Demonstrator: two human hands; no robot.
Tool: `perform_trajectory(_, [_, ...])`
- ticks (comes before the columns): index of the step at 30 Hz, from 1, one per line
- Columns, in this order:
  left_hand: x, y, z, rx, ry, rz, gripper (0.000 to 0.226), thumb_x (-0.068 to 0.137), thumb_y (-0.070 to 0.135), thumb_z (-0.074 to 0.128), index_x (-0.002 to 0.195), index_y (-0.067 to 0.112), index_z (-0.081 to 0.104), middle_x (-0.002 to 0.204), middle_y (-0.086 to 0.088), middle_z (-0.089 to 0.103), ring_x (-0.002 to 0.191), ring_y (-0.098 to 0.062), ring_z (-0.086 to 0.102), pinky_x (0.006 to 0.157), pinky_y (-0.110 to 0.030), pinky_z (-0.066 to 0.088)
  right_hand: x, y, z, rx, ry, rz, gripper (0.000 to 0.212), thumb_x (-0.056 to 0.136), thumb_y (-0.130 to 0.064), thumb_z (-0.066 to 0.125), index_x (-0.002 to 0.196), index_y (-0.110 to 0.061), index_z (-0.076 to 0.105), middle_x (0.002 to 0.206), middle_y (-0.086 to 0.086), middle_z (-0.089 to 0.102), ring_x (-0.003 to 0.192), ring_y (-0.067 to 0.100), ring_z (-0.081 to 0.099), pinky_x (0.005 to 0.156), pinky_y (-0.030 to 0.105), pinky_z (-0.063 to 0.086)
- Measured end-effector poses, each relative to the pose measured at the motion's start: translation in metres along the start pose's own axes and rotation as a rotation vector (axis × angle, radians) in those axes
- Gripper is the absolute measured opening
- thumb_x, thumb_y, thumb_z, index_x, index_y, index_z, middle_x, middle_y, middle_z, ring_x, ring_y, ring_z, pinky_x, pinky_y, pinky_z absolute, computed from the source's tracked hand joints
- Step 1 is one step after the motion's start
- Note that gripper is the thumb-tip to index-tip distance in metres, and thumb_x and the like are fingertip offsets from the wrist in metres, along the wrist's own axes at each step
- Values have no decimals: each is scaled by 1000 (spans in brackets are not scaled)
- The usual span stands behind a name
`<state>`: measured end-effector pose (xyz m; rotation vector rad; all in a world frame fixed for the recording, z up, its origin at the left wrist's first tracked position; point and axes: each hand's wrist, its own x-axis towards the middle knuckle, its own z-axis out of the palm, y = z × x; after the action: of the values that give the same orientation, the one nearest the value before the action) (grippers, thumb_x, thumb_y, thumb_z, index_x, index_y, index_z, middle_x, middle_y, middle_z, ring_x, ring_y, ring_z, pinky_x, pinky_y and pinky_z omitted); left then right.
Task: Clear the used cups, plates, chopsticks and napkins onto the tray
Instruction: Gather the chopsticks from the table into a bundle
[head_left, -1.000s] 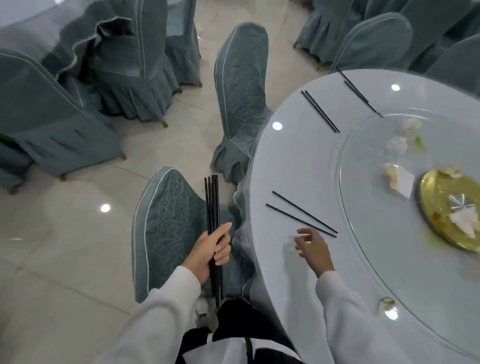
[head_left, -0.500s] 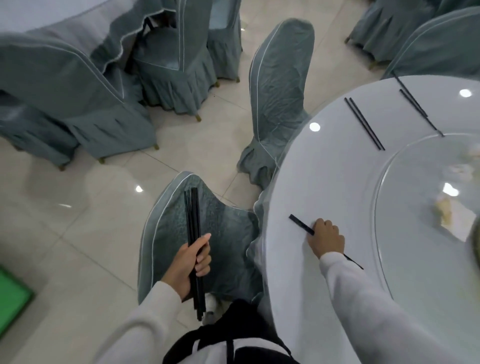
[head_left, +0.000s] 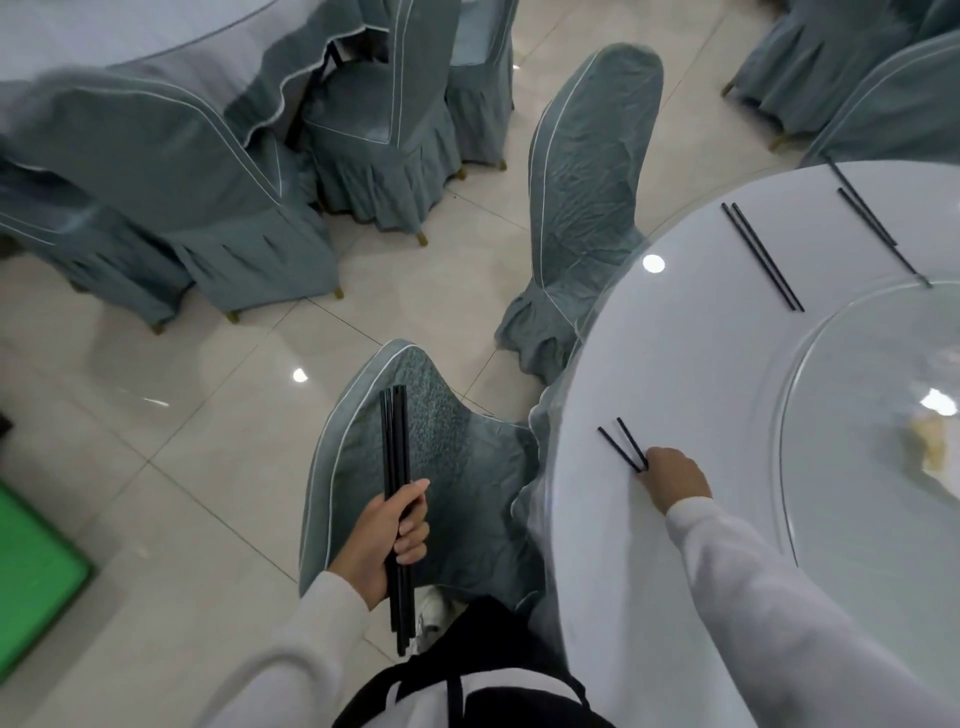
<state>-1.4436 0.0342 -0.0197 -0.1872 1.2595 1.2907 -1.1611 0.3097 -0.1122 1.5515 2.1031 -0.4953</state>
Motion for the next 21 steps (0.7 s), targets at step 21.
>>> perform_trajectory(21, [-37,-21,21,-107,-25,-70,39,108,23,53,71,17,41,48,5,24,32,-6,22,30,-20,16,-94,-23,-28,-57,148,-305,40,86,13,45,117,-12,46,92,6,62,78,33,58,66,41,47])
